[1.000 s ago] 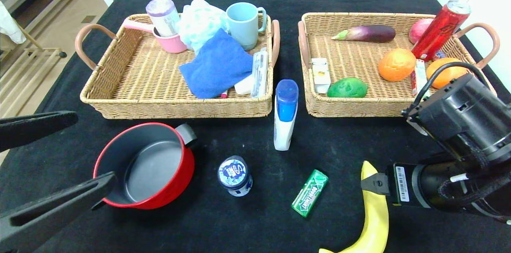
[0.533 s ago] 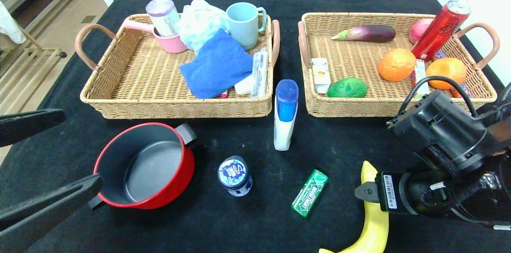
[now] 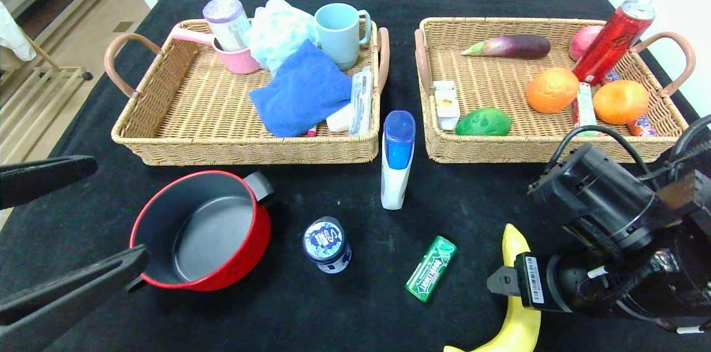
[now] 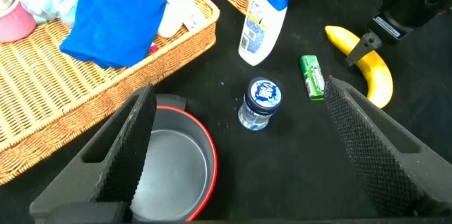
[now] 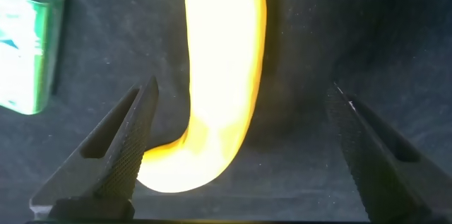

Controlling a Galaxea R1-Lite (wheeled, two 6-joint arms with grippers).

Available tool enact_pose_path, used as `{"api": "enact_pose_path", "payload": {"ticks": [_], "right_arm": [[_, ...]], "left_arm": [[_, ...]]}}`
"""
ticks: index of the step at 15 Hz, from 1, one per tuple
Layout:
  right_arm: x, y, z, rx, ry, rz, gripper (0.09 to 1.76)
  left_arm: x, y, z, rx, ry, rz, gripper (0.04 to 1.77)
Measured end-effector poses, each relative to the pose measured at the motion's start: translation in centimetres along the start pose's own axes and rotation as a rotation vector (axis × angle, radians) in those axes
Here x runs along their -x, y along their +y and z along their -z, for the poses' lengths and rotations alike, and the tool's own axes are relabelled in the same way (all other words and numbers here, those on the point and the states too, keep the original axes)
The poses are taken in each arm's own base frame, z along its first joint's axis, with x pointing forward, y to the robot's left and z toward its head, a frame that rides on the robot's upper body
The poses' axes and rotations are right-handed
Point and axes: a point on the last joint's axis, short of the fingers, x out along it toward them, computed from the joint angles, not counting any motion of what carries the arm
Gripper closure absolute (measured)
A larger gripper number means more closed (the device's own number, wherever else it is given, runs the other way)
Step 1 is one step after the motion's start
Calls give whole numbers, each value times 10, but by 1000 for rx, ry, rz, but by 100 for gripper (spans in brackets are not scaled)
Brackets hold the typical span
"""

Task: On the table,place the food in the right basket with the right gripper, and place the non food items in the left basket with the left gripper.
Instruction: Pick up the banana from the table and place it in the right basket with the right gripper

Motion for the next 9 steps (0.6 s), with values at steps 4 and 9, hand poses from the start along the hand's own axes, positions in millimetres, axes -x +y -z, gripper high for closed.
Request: {"api": "enact_pose_path", "payload": {"ticks": [4,9], "right_arm": [[-4,2,1,8,10,8,14],[-5,5,3,21,15,8,14]], "left_arm": [[-2,0,1,1,4,1,9],[-2,0,1,1,3,1,9]]}}
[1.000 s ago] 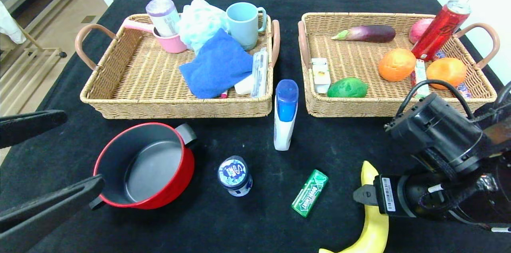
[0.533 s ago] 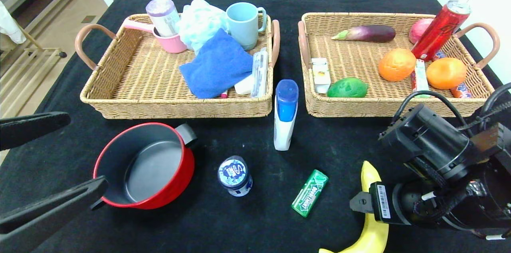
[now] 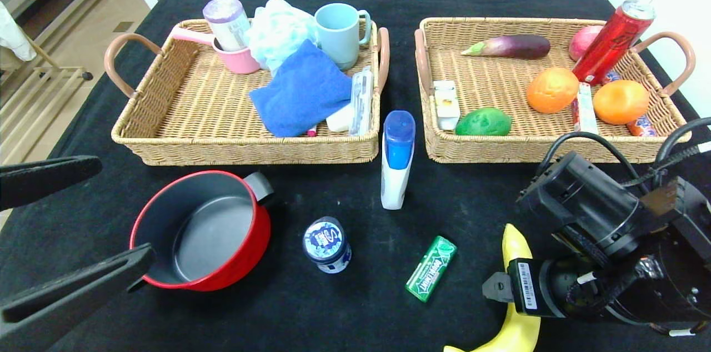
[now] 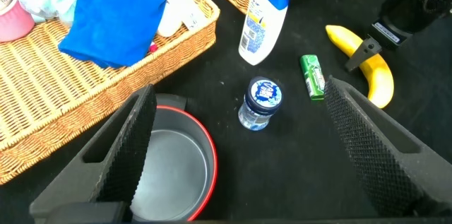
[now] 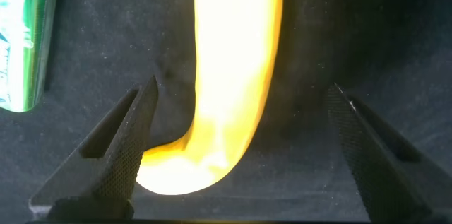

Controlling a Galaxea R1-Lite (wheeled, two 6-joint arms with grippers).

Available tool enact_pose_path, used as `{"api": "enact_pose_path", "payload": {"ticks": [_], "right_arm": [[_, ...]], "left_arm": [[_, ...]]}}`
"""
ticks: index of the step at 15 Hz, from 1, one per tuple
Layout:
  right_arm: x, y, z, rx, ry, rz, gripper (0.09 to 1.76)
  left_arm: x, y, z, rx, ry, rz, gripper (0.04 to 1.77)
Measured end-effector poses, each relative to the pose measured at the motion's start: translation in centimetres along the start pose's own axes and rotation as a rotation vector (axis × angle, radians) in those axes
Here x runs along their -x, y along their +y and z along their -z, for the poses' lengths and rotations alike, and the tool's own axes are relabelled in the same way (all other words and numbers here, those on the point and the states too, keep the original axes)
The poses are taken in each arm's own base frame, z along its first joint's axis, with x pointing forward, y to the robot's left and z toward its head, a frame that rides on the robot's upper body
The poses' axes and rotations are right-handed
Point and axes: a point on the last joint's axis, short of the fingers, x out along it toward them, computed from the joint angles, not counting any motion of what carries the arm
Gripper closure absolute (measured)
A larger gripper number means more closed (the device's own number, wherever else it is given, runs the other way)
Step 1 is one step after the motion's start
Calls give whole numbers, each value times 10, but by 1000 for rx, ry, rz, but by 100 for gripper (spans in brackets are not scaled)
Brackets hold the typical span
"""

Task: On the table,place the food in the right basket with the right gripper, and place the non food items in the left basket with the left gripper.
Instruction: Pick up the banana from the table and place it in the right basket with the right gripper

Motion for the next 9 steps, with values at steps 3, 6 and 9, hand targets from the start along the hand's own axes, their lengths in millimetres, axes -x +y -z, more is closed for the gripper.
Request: {"api": "enact_pose_path", "payload": {"ticks": [3,6,9], "right_arm": [[0,0,0,1,2,1,66],[-1,1,0,1,3,3,101],[-3,1,0,3,8,8,124]], "left_arm": [[0,0,0,0,-2,1,9],[0,0,-1,-1,-4,1,9],[1,0,-1,-2,-7,1,9]]}}
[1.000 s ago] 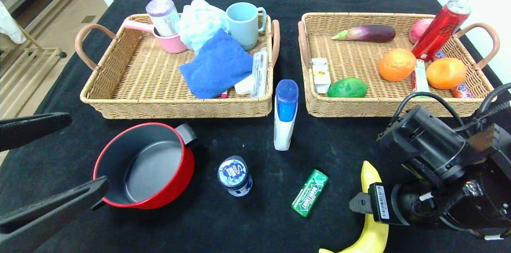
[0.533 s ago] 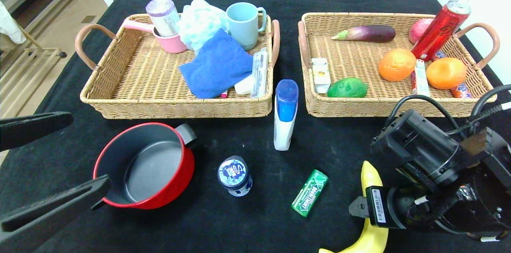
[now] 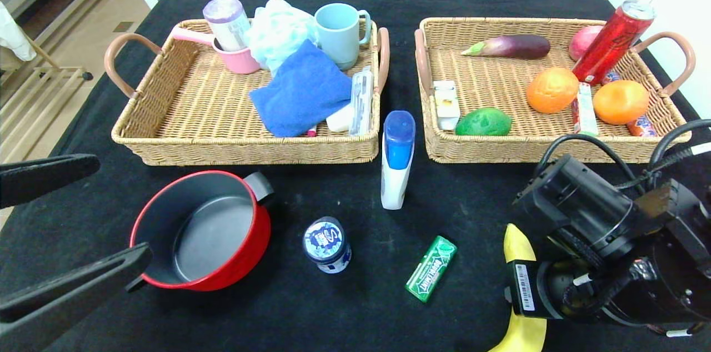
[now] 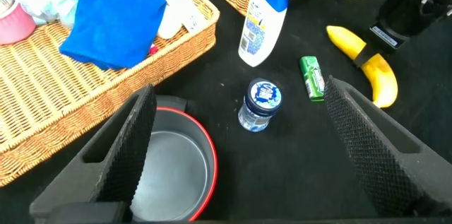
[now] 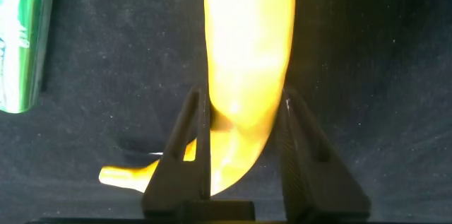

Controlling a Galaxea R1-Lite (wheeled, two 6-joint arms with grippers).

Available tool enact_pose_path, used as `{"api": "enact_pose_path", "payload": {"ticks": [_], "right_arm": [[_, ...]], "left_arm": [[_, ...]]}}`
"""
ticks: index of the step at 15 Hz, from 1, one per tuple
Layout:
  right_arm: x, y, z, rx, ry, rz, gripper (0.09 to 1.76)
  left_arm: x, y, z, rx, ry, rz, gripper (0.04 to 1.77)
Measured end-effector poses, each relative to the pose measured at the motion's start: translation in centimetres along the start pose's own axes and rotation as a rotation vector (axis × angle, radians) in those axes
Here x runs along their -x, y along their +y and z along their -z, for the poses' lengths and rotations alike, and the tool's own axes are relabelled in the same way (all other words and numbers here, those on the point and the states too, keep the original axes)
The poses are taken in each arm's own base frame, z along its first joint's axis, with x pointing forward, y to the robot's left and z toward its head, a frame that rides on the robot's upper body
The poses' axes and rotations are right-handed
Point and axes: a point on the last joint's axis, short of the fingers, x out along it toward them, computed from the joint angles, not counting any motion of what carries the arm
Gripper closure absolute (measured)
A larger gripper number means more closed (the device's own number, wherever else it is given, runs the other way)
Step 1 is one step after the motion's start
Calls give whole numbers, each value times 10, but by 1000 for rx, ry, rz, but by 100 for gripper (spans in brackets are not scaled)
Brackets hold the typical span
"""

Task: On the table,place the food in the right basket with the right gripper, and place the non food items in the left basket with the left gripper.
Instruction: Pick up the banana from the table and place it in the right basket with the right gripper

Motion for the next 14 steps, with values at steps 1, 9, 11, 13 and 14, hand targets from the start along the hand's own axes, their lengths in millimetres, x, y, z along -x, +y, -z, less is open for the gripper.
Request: {"api": "enact_pose_path", "payload": {"ticks": [1,9,11,13,14], "right_arm": [[0,0,0,0,0,1,124],[-2,1,0,5,4,5,124],[-2,1,1,6,6,5,124],[0,1,1,9,5,2,124],[2,1,2,11,0,0,124]], "left_arm": [[0,0,0,-2,-2,0,9],[1,0,-1,-2,-6,1,9],[1,0,-1,-2,-5,1,9],[1,0,0,-2,-4,1,9],[1,0,0,-2,-4,2,9]]}}
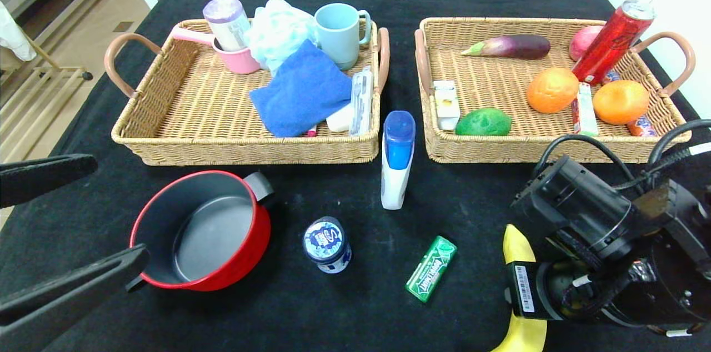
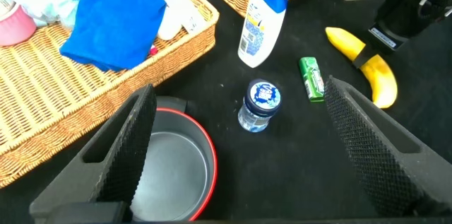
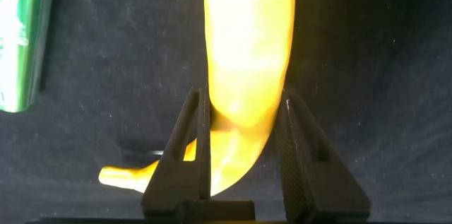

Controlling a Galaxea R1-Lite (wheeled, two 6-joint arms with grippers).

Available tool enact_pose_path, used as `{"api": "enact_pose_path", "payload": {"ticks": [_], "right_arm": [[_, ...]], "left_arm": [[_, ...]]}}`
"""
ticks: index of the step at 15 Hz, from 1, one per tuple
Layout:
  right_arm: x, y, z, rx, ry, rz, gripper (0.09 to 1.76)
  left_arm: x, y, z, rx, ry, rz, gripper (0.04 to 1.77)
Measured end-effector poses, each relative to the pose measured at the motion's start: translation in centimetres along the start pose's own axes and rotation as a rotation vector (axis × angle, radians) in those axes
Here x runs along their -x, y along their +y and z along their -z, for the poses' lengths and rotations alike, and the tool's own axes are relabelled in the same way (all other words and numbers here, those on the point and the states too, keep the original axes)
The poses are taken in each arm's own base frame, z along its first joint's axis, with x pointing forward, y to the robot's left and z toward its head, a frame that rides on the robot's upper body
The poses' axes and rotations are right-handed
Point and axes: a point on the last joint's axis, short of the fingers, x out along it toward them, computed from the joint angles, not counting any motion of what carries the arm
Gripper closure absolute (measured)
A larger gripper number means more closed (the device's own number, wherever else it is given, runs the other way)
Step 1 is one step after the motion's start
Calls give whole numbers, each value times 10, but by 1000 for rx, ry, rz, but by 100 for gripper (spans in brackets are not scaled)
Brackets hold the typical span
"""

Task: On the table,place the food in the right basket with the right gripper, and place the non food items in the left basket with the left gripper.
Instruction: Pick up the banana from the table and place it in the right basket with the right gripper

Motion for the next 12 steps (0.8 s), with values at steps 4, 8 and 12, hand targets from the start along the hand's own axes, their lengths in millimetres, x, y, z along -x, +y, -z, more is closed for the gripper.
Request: {"api": "enact_pose_path", "payload": {"ticks": [4,8,12], "right_arm": [[22,-4,-4,-2,-59,-25,124],[50,-11,-19,-25,-126,-65,124],[90,-20,-50,-92,-223,-106,124]], "left_arm": [[0,0,0,0,2,1,9],[0,0,1,1,4,2,9],[0,0,1,1,5,4,9]]}}
